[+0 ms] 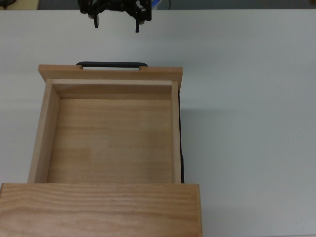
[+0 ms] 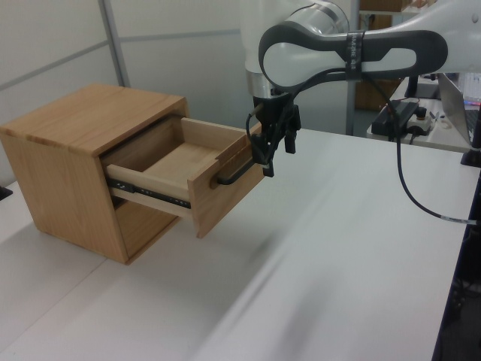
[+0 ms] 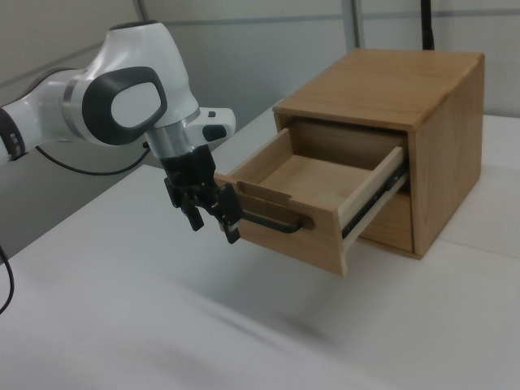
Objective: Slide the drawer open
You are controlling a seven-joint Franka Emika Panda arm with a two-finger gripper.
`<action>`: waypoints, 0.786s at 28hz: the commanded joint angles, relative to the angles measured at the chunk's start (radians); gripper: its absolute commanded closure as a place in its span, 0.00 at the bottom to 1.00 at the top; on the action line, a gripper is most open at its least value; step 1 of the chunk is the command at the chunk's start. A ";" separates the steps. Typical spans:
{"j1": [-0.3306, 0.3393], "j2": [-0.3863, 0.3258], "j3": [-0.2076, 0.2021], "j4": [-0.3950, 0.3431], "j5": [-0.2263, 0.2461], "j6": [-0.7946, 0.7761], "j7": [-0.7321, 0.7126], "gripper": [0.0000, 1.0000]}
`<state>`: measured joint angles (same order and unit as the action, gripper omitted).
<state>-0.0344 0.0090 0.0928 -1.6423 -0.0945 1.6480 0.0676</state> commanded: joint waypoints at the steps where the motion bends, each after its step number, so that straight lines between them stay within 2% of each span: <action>1: -0.001 0.005 -0.013 0.015 0.004 -0.024 -0.026 0.00; 6: -0.001 0.009 -0.011 0.013 0.004 -0.024 -0.020 0.00; 10: 0.008 0.049 -0.007 0.015 -0.005 -0.025 -0.020 0.00; 16: -0.002 0.069 -0.018 0.013 0.004 -0.013 -0.031 0.00; 22: -0.002 0.072 -0.018 0.015 0.004 -0.010 -0.032 0.00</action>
<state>-0.0387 0.0790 0.0838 -1.6415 -0.0945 1.6479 0.0635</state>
